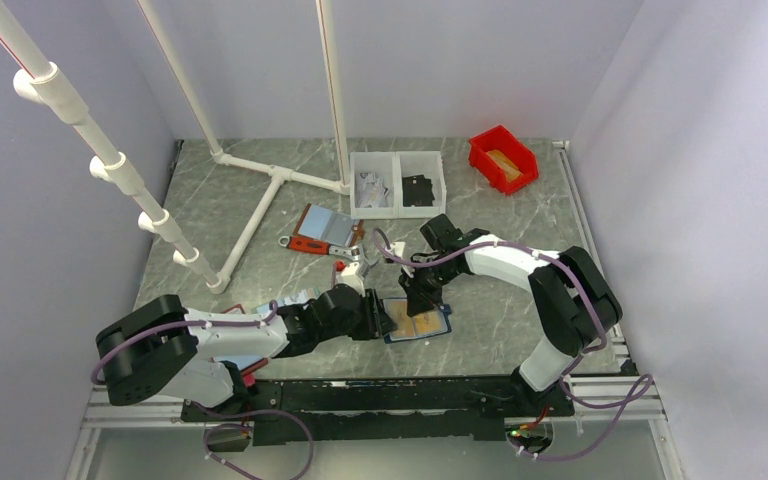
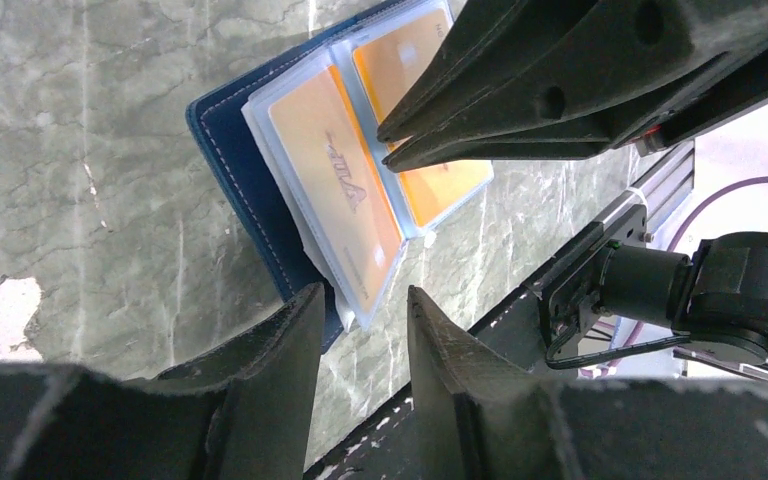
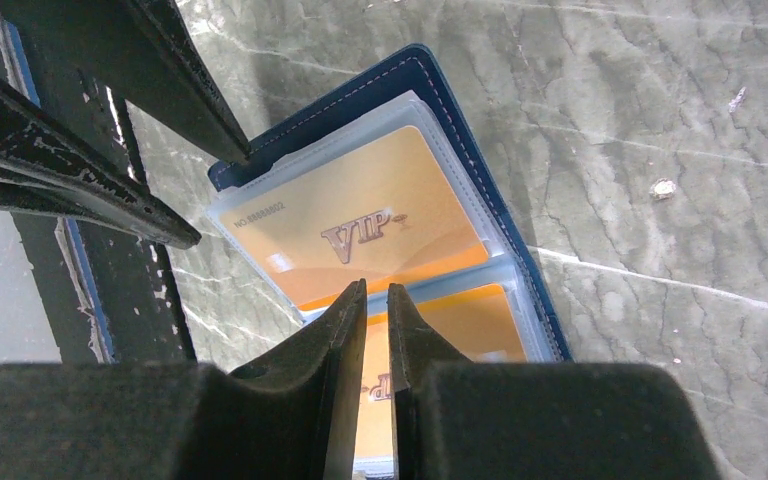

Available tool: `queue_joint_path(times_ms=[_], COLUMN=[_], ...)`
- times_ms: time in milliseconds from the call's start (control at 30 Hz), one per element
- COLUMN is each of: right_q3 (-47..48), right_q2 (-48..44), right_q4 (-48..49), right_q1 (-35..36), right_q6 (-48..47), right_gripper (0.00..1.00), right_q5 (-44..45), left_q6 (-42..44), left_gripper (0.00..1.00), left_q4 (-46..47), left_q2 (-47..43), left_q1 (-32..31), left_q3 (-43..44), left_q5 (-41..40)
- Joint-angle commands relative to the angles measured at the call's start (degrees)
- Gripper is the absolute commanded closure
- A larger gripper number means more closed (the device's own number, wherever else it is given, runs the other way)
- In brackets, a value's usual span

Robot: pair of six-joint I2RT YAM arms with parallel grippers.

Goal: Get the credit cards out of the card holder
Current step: Remove the credit card from the card holder.

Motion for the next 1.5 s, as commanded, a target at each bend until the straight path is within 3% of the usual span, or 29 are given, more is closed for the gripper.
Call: queue_joint_path(times_ms=[0, 433, 733, 1467], right_q3=[1.83, 1.87, 1.86, 1.88], right_q2=[0.26, 0.31, 0.36, 0.52], right_q4=[0.44, 0.35, 0.35, 0.44], right_q1=[0.14, 0.14, 0.13, 0.1], right_q6=[0.28, 0.31, 0.27, 0.38], right_gripper=[0.83, 0.83, 0.83, 0.83], right_q5=[-0.25, -0.16, 0.18, 0.54], left_q6=[-0.63, -2.65, -4.01, -4.29], left_gripper=[0.58, 0.6, 0.57, 0.51], left_q4=[0.24, 8.49, 0.08, 0.63], left_q2=[-0.54, 3.99, 4.66, 6.41], left_q1=[0.54, 1.46, 1.71, 1.98], left_q3=[1.63, 0.64, 3.54, 3.89], left_q5=[-0.42, 3.64, 1.81, 3.23])
